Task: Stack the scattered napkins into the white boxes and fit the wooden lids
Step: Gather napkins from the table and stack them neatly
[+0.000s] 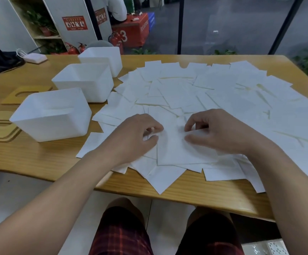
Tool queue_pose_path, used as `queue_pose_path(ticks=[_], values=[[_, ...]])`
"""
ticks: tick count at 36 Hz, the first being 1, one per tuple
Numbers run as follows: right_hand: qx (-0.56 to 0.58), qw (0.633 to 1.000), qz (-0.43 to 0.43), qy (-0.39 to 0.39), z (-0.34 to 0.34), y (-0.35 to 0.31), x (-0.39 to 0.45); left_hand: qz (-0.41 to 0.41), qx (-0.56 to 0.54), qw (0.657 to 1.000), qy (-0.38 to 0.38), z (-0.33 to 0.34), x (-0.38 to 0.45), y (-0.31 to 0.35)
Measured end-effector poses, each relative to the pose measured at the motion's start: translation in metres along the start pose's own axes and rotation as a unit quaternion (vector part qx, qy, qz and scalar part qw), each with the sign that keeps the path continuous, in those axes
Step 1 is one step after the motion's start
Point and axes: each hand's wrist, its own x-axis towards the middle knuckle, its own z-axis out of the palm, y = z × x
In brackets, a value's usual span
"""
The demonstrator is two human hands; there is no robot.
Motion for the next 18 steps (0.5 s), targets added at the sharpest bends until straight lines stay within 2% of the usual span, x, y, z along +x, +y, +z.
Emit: queue_pose_path(ticks=[5, 11, 16, 18], values=[[0.010, 1.000, -0.005, 0.014, 0.001, 0.003, 0.003, 0.019, 0.014, 1.000, 0.001, 0.003, 0.004, -0.010], [0.044, 0.999, -0.010, -0.006, 0.004, 0.002, 0.004, 0.048, 0.069, 0.996, 0.029, 0.007, 0.006, -0.015], [0.046, 0.998, -0.008, -0.038, 0.001, 0.000, 0.003, 0.038, 0.078, 0.994, 0.069, 0.010, 0.004, -0.017], [0.056, 0.998, -0.011, -0.017, 0.003, 0.000, 0.002, 0.010, 0.089, 0.992, 0.084, 0.012, 0.004, -0.018]])
